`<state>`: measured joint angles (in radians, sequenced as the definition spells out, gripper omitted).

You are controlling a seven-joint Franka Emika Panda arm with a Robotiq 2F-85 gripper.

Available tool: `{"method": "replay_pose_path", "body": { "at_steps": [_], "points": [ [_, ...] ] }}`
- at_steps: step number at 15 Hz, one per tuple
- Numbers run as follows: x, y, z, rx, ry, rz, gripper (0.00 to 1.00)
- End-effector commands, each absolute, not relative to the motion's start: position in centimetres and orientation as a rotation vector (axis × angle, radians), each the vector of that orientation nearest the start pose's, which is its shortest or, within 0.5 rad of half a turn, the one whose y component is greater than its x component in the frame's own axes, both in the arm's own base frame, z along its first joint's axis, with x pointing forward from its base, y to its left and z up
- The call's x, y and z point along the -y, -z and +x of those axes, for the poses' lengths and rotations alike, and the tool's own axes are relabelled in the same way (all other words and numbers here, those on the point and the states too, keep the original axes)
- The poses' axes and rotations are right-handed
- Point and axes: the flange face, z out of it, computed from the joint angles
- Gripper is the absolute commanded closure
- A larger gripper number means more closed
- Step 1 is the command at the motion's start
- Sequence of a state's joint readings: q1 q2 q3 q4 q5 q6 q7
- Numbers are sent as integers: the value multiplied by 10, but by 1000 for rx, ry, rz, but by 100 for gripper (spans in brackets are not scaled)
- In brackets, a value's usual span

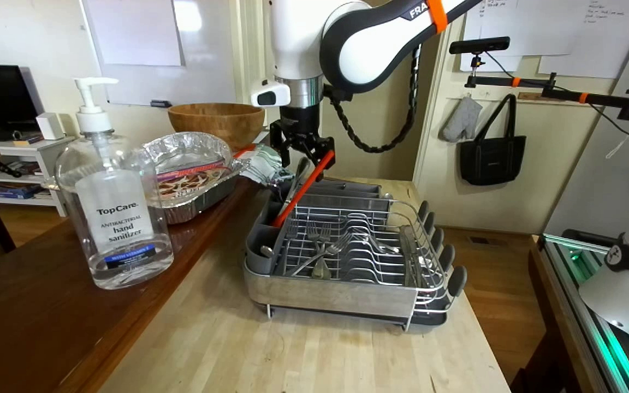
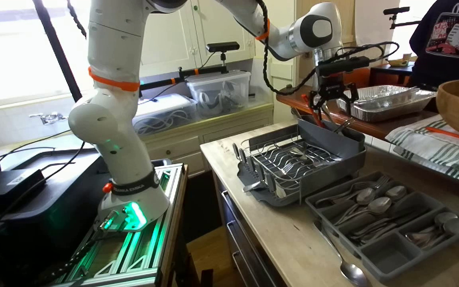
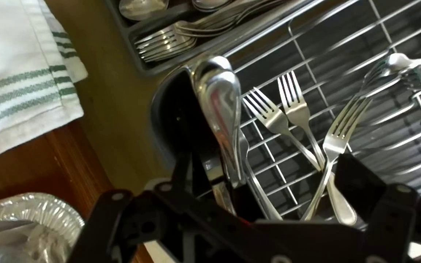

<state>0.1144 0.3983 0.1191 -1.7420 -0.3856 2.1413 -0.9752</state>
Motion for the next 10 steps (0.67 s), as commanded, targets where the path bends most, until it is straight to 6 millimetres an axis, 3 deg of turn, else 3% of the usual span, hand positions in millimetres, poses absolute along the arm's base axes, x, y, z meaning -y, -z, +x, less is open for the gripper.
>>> {"method": "replay_pose_path", "body": {
  "at_steps": [1,3,4,8,10],
  "points": [
    [-142,-347,636,2375,-247,-2560,0],
    [-145,-347,638,2446,-304,-2594,1],
    [-147,-345,639,2489,-332,-2602,6],
    [-143,-344,641,2534,-415,-2652,5],
    [-136,-338,642,2523,-444,-2659,26]
  ]
}}
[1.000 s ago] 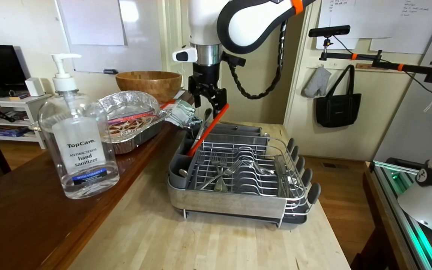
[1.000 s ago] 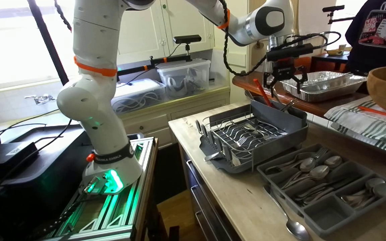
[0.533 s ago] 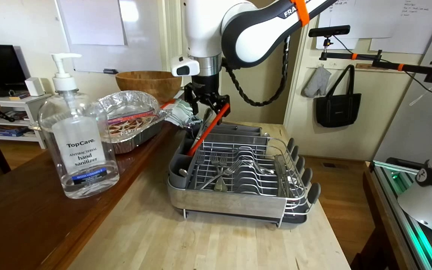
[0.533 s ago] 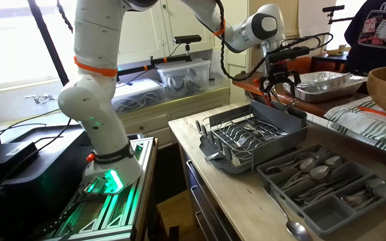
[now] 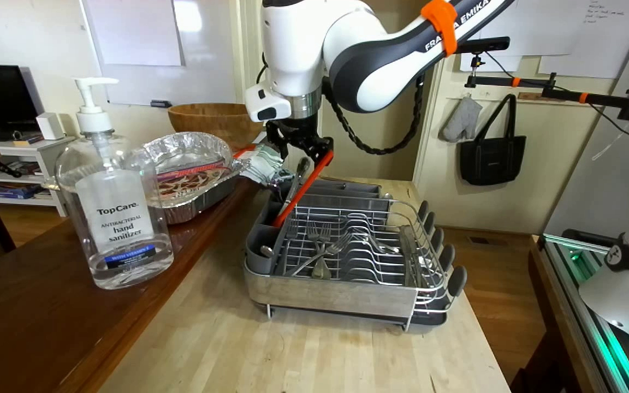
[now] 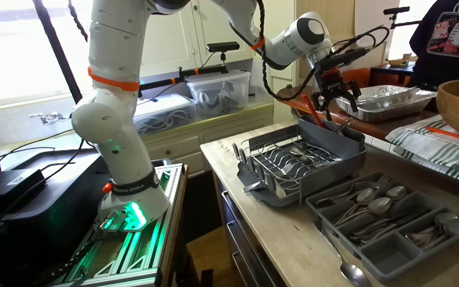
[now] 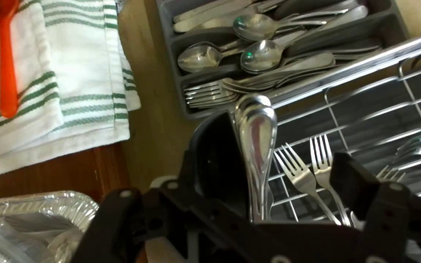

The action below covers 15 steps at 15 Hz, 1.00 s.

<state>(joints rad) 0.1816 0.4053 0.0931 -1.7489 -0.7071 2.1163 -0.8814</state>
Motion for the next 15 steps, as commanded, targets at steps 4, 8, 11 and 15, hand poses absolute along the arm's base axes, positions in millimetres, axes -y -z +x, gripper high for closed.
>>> {"method": "replay_pose_path", "body": {
  "at_steps": [4,8,11,15],
  "points": [
    [-124,-330,644,-1745,338,1888,59],
    [-120,-328,646,-1726,346,1893,84],
    [-121,-332,648,-1710,341,1898,93],
    [-119,-347,646,-1685,337,1980,93]
  ]
}}
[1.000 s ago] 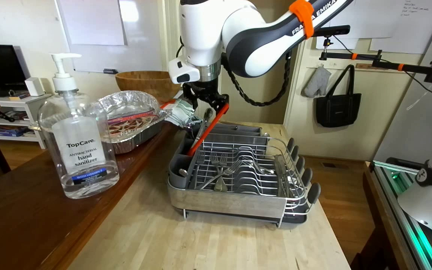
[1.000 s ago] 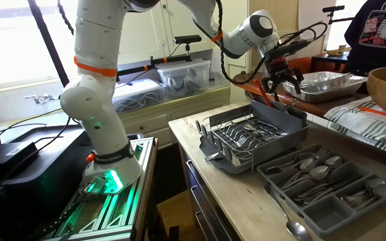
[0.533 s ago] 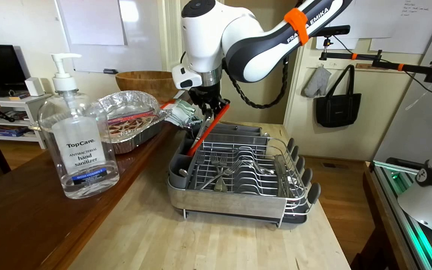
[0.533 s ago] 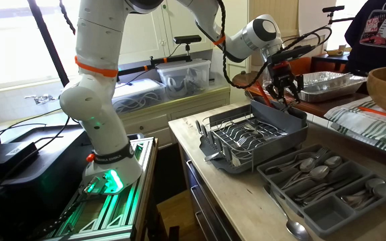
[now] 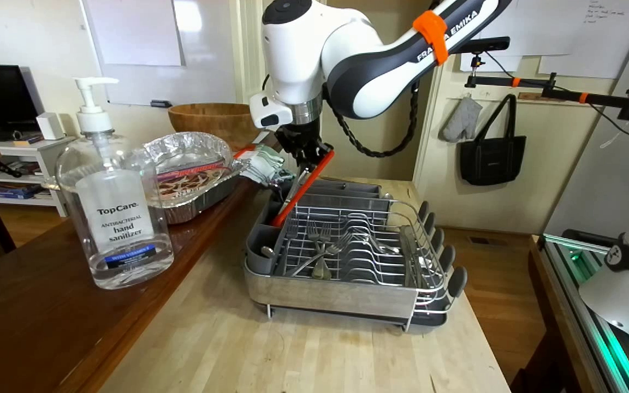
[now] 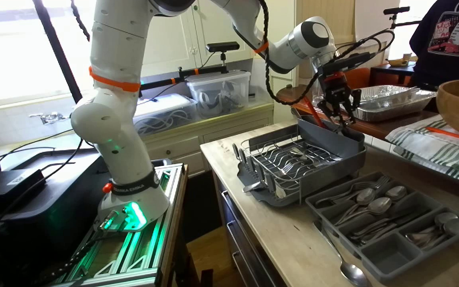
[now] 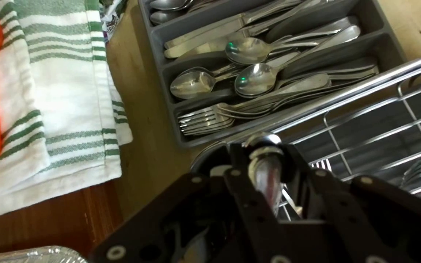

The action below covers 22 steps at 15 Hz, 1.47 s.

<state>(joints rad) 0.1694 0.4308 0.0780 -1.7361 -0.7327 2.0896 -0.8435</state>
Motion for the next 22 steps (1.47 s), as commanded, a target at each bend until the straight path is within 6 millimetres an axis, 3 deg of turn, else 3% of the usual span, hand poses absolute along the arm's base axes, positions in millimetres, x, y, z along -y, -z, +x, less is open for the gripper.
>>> {"method": "replay_pose_path", "body": {
  "at_steps": [1,6,14,22],
  "points": [
    [-117,-355,646,-1688,336,2002,93],
    [-104,-413,649,-1624,285,2144,93],
    [-82,-476,650,-1609,165,2338,93],
    [-31,-529,651,-1582,9,2513,93]
  ]
}}
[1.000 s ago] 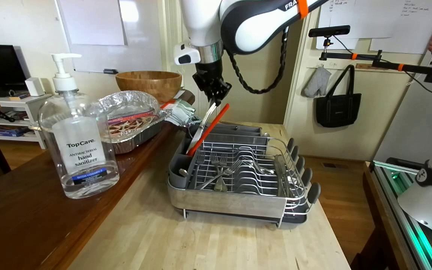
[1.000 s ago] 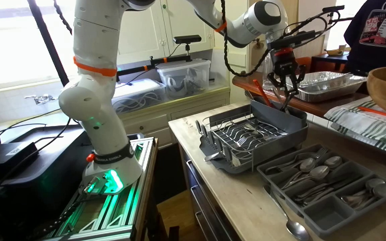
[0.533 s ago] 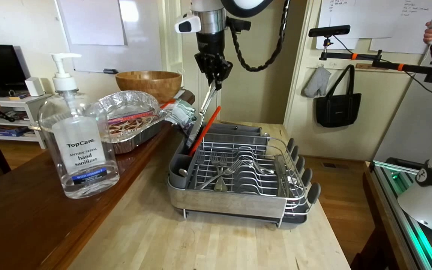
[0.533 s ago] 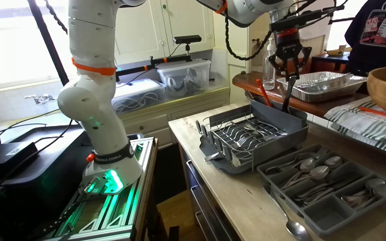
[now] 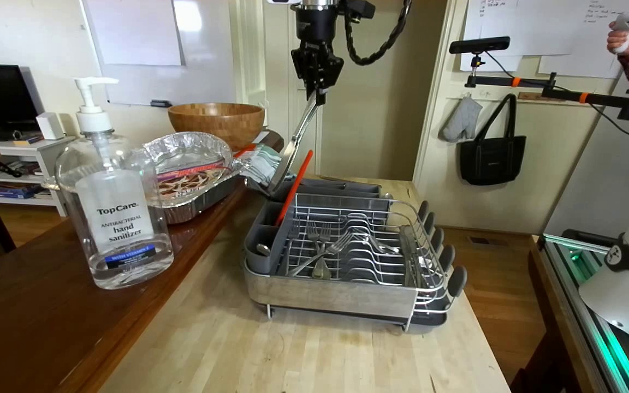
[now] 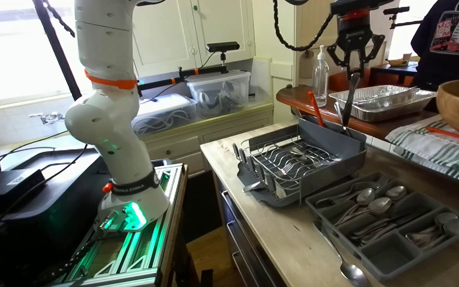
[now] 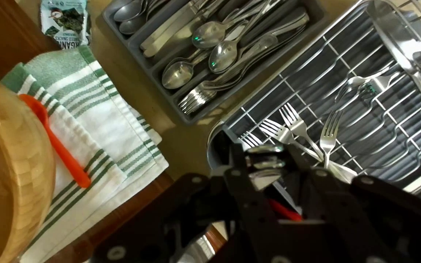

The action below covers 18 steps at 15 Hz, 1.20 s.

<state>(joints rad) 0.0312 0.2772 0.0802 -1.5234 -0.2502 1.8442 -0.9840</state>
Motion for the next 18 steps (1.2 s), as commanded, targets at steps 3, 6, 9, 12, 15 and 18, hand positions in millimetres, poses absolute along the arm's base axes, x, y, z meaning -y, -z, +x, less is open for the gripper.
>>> {"method": "replay_pose_path", "body": {
  "at_steps": [3,6,9,12,15,18],
  "points": [
    [-13,-552,649,1689,83,-2819,93],
    [5,-569,645,1606,109,-2856,93],
    [27,-575,637,1518,-16,-2922,93],
    [49,-579,624,1352,-133,-3038,93],
    [62,-575,618,1198,-204,-3141,93],
    [69,-560,616,1073,-330,-3210,93]
  ]
}}
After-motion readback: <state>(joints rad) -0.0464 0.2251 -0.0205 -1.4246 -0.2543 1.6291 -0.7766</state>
